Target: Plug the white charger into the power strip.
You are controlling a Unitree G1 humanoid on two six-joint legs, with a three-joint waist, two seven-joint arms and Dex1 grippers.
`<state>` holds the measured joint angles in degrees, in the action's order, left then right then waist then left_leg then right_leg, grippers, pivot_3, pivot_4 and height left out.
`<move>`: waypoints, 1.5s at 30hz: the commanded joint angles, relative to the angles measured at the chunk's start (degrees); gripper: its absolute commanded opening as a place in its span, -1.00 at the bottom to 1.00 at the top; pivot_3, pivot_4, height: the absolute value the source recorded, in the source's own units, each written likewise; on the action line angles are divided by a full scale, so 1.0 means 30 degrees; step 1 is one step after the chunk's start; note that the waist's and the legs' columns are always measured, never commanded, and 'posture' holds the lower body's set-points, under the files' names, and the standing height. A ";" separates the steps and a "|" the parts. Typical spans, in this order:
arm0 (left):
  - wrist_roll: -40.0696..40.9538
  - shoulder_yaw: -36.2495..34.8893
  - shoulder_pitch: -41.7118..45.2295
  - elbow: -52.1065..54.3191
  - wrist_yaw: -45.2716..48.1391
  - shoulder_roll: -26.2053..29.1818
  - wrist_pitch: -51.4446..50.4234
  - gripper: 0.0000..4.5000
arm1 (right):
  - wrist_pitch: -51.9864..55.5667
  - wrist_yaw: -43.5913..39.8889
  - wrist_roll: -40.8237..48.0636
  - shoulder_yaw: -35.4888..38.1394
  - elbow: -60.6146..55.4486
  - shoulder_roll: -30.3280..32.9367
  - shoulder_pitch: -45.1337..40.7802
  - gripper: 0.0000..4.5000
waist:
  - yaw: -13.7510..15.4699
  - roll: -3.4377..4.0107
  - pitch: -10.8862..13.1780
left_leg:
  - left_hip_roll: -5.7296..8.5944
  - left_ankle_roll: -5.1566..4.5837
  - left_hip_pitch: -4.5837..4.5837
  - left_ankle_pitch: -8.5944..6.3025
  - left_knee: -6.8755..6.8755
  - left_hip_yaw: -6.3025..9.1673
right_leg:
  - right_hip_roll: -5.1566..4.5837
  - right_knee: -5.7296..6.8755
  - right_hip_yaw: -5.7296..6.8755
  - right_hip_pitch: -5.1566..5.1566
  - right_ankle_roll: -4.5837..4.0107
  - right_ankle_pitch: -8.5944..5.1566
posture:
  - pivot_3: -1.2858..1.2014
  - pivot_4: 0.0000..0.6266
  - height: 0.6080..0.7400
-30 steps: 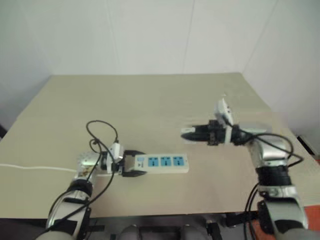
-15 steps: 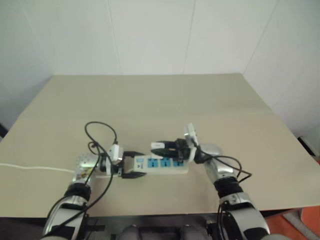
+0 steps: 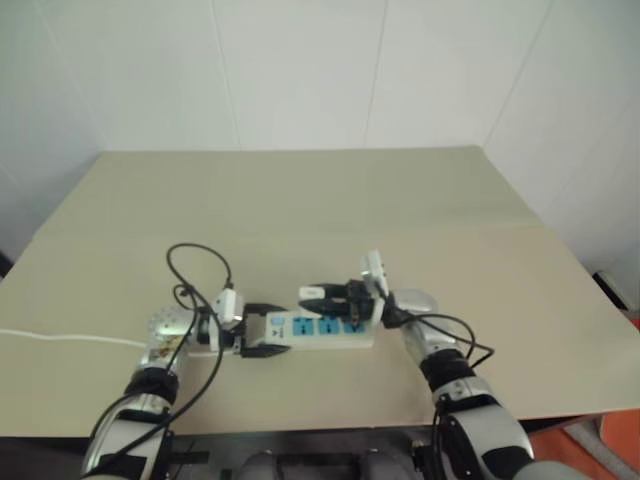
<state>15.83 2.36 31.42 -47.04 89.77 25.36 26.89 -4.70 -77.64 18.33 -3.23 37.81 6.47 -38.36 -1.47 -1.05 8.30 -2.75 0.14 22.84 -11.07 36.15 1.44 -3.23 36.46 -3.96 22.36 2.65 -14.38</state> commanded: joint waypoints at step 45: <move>-0.0038 -0.0217 -0.1777 0.2129 -0.0616 0.0457 -0.0901 0.46 | -0.4779 0.0888 -0.4571 -0.2810 0.8141 -0.0732 -0.0975 -0.50 | -0.0470 -0.0023 -0.0192 | 0.0001 0.0003 -0.0267 -0.0002 -0.0083 -0.0013 | 0.0012 0.0089 -0.0065 -0.0135 -0.0015 -0.0072 | 0.03 -0.52 1.00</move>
<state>15.99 0.93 26.59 -43.48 87.05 26.44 23.49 -20.81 -77.24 11.30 -8.15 55.86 3.07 -44.38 -2.88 -1.12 7.73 -2.75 0.15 21.96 -11.08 35.88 1.40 -3.19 36.73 -4.16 21.89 2.60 -14.62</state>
